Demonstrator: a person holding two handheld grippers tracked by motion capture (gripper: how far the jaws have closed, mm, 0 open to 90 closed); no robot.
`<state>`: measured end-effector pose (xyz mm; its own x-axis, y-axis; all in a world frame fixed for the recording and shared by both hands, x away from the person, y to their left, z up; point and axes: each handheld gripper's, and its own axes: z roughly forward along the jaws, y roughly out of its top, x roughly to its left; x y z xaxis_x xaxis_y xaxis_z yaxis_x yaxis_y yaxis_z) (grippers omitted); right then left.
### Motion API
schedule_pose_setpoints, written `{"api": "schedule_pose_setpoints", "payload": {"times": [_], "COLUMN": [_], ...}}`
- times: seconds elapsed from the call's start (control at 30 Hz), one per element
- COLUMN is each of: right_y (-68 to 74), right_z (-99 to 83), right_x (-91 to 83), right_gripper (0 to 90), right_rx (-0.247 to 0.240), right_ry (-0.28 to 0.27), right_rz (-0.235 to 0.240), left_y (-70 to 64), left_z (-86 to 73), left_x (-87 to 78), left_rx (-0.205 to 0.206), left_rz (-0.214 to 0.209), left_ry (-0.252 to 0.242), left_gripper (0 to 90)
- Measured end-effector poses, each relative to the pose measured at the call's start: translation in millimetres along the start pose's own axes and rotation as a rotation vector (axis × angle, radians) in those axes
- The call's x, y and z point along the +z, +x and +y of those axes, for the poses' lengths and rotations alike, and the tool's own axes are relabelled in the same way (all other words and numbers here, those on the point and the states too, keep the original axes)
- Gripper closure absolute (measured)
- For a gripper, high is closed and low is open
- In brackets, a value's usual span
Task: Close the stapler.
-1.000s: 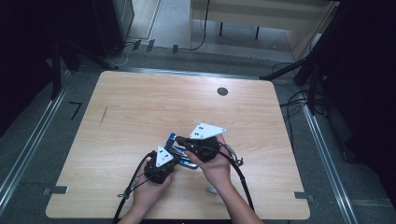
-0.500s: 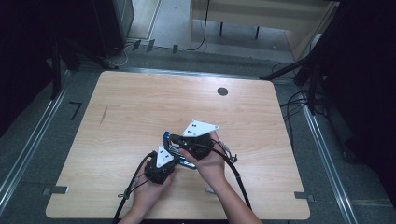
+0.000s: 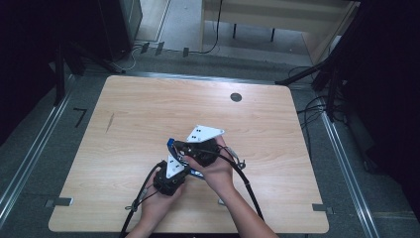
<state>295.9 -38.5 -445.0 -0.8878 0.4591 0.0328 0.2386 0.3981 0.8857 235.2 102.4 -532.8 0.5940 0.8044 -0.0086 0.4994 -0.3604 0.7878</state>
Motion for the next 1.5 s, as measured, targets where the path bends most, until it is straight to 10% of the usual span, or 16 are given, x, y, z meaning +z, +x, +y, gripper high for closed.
{"api": "schedule_pose_setpoints", "payload": {"times": [1.5], "right_y": [-9.9], "right_z": [-16.3], "right_x": [50.7], "right_gripper": [90.0], "right_rx": [0.016], "right_ry": [0.126], "right_rz": [0.062], "left_y": [0.2], "left_z": [-0.1], "left_x": [0.0], "left_rx": [-0.007], "left_rz": [-0.006], "left_ry": [-0.001], "left_gripper": [90.0]}}
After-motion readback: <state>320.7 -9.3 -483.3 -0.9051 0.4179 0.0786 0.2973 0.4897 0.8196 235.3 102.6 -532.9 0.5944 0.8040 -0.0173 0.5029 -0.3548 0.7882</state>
